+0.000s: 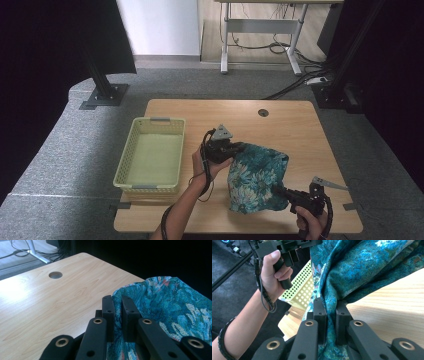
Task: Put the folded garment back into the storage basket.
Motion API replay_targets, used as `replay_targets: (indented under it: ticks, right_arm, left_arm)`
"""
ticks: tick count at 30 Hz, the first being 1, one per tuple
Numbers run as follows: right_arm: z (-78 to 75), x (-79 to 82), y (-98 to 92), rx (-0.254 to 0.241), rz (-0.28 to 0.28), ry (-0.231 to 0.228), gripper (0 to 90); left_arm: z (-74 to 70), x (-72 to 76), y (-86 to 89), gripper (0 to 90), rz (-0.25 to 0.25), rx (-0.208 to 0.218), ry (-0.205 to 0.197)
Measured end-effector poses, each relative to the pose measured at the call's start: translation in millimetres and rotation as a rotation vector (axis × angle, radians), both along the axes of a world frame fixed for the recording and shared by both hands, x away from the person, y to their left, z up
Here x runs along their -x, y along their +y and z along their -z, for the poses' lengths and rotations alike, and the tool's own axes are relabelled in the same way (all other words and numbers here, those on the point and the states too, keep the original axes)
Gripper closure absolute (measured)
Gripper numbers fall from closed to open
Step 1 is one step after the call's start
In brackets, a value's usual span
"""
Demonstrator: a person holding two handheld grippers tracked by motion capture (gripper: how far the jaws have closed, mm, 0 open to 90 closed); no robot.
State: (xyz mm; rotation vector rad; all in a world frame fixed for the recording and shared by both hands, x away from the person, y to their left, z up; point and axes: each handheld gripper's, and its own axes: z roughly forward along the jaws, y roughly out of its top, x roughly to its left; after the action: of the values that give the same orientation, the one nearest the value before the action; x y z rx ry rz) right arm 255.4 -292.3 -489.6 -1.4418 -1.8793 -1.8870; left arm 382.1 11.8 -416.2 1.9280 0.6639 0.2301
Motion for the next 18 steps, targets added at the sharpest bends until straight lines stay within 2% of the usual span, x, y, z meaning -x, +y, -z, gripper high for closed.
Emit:
replay_targets:
  ticks: [18]
  right_arm:
    - [-7.5, -4.7, 14.0, -0.009, -0.027, -0.015, 82.1]
  left_arm:
    - [-8.1, 1.0, 10.4, 82.6, -0.014, -0.007, -0.011]
